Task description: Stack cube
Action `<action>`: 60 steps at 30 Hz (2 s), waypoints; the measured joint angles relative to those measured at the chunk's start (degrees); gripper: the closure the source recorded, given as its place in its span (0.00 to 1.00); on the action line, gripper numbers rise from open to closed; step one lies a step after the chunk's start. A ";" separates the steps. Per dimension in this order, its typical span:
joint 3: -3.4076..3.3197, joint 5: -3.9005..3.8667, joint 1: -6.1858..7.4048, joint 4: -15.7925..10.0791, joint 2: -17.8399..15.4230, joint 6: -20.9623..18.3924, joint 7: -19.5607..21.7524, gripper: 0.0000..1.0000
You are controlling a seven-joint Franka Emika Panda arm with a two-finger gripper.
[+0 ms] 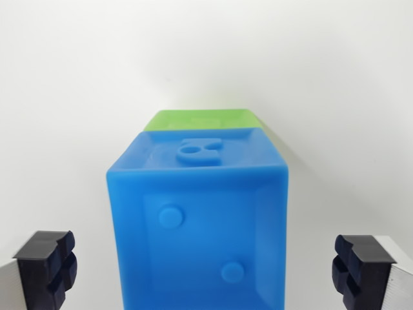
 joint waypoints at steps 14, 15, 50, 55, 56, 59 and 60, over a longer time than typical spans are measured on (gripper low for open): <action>0.07 0.64 0.00 -0.19 -8.14 -7.80 -0.40 0.00; 0.07 0.69 0.00 -0.16 -8.85 -8.56 -0.44 0.00; 0.07 1.26 0.08 7.71 -25.64 -33.11 -0.87 0.00; 0.07 1.27 0.08 9.28 -26.78 -35.81 -0.88 0.00; 0.07 1.27 0.08 9.60 -27.00 -36.36 -0.88 0.00; 0.07 1.27 0.08 10.52 -27.57 -37.82 -0.89 0.00; 0.07 1.27 0.08 10.81 -27.73 -38.31 -0.89 0.00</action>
